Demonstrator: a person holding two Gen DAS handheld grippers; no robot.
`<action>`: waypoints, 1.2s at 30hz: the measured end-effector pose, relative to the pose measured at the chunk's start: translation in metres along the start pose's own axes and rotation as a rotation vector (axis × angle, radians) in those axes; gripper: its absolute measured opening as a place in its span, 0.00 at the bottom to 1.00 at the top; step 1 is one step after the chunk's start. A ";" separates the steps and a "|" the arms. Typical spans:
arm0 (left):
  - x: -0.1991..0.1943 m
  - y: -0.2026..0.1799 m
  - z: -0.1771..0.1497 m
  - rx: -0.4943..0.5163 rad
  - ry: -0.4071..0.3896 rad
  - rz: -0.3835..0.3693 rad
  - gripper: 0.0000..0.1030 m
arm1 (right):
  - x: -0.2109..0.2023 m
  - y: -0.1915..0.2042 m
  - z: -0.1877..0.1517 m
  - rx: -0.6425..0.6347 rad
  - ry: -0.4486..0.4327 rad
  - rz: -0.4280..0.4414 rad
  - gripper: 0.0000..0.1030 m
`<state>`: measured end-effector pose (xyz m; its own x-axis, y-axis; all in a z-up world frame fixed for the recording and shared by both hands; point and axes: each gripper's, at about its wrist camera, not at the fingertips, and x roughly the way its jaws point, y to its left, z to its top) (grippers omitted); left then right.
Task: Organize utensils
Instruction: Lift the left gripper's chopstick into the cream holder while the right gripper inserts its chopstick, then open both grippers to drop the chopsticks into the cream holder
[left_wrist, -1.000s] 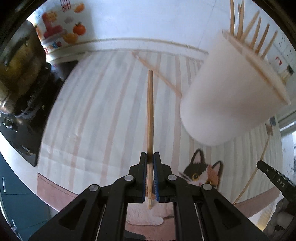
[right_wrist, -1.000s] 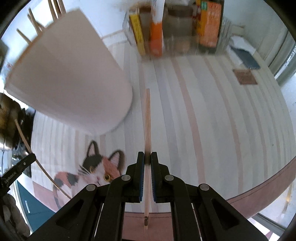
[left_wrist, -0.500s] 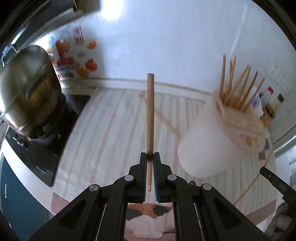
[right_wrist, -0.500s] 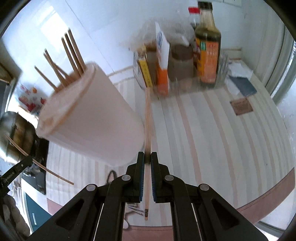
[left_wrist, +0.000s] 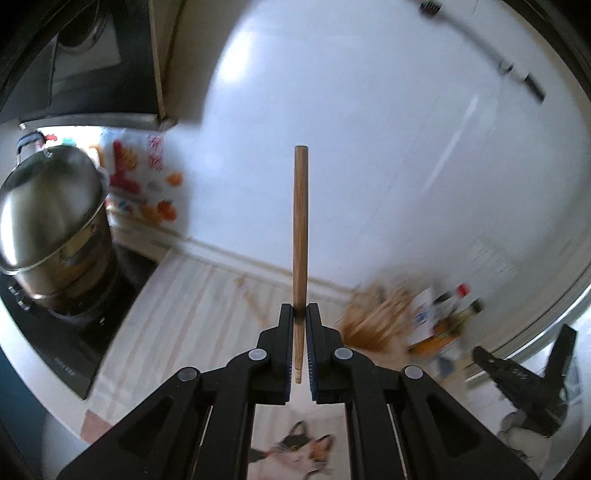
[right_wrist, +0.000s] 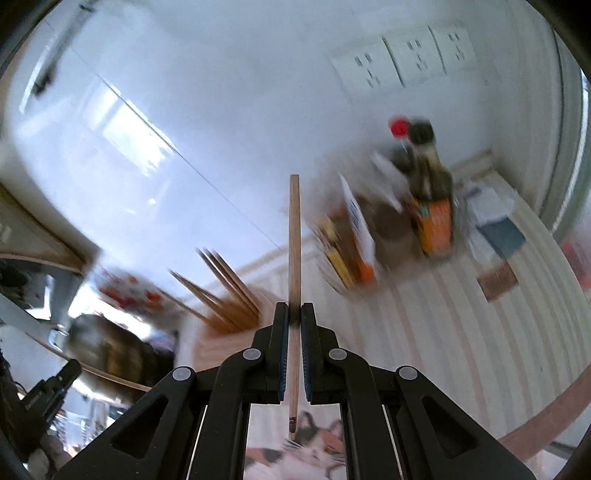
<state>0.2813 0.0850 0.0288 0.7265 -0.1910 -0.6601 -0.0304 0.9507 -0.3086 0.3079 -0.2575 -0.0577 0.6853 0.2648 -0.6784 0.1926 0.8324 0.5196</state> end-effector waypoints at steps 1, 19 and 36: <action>-0.004 -0.005 0.006 0.000 -0.014 -0.017 0.04 | -0.005 0.007 0.008 -0.009 -0.017 0.014 0.07; 0.106 -0.065 0.024 0.094 0.117 -0.057 0.04 | 0.039 0.047 0.070 -0.027 -0.163 -0.008 0.07; 0.104 -0.059 0.009 0.087 0.133 0.025 0.81 | 0.075 0.042 0.026 -0.113 0.030 -0.002 0.60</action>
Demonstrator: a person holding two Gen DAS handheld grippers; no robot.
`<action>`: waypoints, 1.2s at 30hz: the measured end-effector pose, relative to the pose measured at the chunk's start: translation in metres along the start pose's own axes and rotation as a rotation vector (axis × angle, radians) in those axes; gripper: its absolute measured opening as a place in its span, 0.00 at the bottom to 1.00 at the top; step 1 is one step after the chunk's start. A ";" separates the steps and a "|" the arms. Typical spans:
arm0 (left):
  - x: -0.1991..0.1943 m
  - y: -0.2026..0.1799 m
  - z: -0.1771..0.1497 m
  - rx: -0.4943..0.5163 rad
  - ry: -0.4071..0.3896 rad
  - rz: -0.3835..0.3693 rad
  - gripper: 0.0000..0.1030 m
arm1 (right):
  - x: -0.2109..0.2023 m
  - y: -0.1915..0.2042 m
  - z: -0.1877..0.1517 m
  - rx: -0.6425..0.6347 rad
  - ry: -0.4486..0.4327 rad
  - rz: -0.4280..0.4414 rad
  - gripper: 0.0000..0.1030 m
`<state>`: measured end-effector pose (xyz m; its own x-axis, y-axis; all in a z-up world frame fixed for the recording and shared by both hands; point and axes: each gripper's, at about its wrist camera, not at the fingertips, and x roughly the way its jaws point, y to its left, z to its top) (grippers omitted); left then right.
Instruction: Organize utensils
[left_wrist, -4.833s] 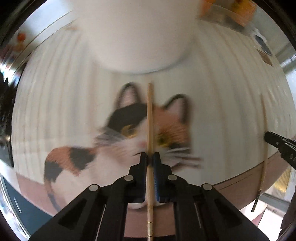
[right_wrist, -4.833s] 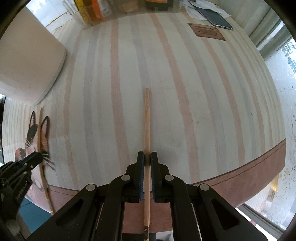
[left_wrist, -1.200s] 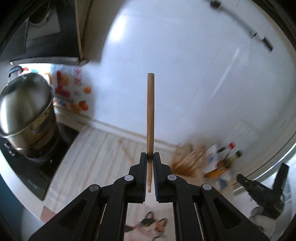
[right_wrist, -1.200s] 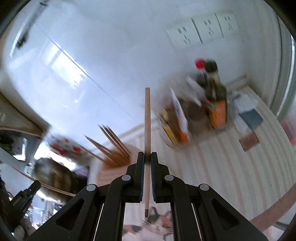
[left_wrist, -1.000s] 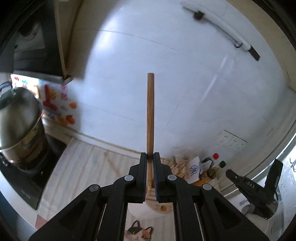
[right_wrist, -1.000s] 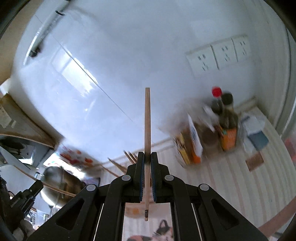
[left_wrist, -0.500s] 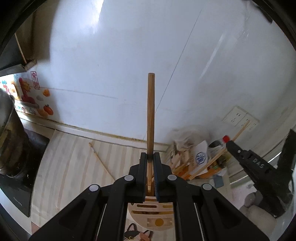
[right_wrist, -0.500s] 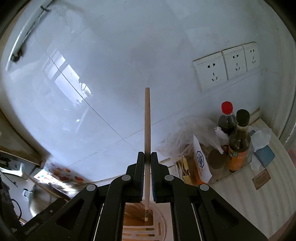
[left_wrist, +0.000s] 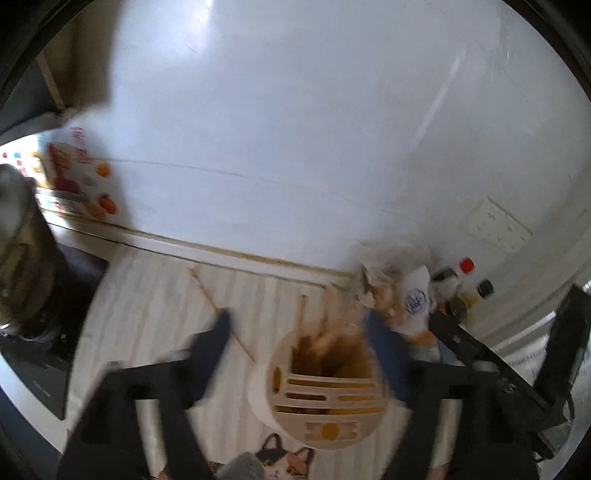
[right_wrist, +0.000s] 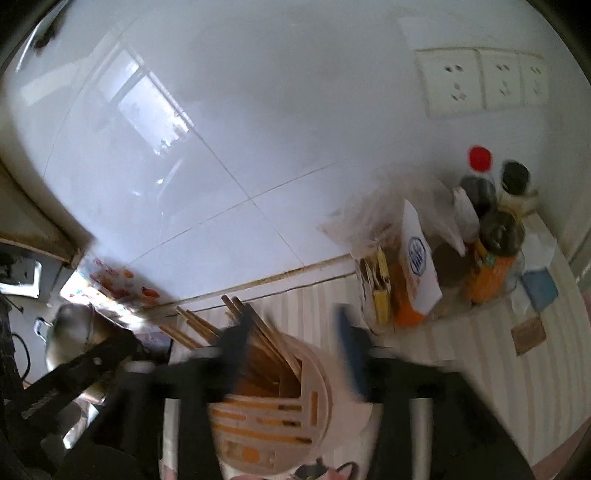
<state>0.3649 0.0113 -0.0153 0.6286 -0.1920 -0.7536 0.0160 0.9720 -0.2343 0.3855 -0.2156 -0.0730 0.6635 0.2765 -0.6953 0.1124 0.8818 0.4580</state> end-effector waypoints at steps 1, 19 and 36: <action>-0.006 0.002 -0.002 0.001 -0.029 0.022 0.81 | -0.004 -0.003 -0.003 0.004 -0.007 -0.003 0.60; -0.020 0.000 -0.080 0.171 -0.097 0.298 1.00 | -0.057 0.004 -0.073 -0.331 -0.088 -0.283 1.00; -0.192 -0.003 -0.145 0.200 -0.254 0.186 1.00 | -0.223 0.045 -0.155 -0.350 -0.291 -0.326 1.00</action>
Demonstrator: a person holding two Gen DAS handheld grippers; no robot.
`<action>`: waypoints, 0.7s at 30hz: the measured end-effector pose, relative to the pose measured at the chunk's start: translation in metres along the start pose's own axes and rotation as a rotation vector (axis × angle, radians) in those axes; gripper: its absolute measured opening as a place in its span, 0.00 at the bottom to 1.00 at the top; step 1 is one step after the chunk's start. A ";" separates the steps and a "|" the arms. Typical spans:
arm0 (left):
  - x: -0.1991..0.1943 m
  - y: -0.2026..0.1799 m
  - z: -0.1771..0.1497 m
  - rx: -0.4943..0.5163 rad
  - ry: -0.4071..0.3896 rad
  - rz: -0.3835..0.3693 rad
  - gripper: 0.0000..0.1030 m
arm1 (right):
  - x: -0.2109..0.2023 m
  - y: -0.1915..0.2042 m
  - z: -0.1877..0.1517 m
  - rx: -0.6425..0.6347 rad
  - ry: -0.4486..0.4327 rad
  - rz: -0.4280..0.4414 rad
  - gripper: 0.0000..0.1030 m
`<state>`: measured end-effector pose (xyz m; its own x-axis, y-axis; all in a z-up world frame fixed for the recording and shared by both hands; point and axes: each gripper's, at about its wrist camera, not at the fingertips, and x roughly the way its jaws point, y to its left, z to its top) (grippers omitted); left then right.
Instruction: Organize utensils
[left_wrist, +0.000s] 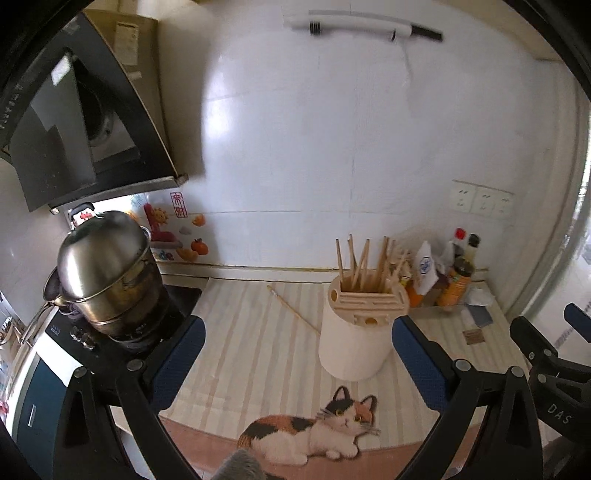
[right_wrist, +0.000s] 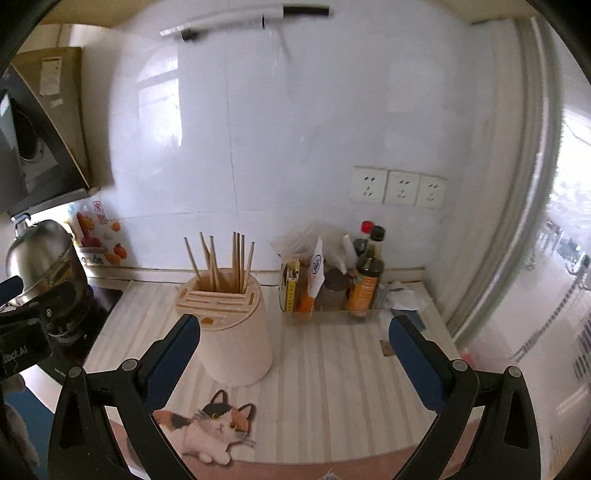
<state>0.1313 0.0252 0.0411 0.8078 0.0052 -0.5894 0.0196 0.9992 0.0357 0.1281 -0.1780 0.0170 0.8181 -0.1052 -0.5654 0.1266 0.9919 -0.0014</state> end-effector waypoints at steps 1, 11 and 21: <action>-0.011 0.003 -0.002 0.001 -0.007 -0.005 1.00 | -0.012 0.002 -0.002 0.006 -0.007 -0.001 1.00; -0.094 0.021 -0.030 0.008 -0.045 -0.038 1.00 | -0.138 0.017 -0.028 0.024 -0.077 -0.055 1.00; -0.118 0.016 -0.038 -0.009 -0.014 -0.007 1.00 | -0.170 0.013 -0.028 0.019 -0.074 -0.034 1.00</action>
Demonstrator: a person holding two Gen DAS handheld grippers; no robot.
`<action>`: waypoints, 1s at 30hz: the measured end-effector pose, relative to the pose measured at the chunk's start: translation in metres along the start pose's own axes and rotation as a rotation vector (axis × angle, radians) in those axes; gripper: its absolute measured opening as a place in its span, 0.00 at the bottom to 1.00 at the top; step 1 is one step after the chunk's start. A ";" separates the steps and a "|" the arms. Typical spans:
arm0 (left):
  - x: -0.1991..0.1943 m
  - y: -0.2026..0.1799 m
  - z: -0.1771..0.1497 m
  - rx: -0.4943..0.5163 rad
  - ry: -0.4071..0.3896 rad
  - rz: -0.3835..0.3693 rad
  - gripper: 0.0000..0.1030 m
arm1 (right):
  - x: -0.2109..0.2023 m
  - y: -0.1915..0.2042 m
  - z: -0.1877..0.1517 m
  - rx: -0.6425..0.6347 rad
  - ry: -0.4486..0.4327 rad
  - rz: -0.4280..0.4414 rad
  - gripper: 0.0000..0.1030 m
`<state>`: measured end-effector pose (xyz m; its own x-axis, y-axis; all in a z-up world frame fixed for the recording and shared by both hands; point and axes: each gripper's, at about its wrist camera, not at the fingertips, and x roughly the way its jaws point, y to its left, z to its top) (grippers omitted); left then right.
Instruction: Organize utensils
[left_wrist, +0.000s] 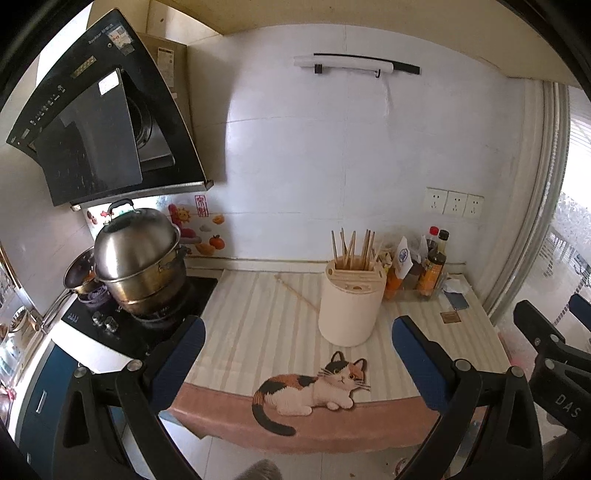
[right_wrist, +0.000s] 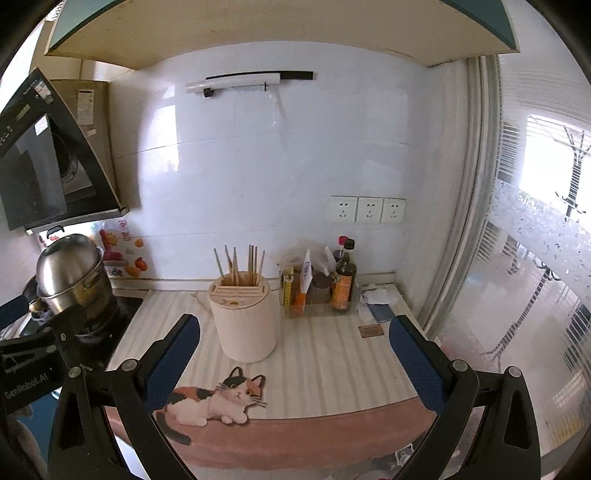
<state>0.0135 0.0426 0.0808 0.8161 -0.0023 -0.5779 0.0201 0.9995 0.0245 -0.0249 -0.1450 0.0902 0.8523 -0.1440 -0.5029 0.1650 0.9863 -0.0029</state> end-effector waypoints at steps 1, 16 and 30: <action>0.000 -0.002 0.000 0.002 0.016 0.005 1.00 | 0.000 0.000 0.001 -0.004 0.010 0.003 1.00; -0.004 -0.011 -0.004 -0.014 0.058 0.041 1.00 | 0.008 -0.012 0.008 -0.028 0.066 0.037 1.00; -0.003 -0.015 -0.002 -0.025 0.054 0.050 1.00 | 0.012 -0.018 0.012 -0.015 0.064 0.037 1.00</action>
<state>0.0097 0.0272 0.0808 0.7831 0.0485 -0.6200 -0.0349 0.9988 0.0339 -0.0117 -0.1655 0.0946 0.8240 -0.1020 -0.5573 0.1260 0.9920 0.0047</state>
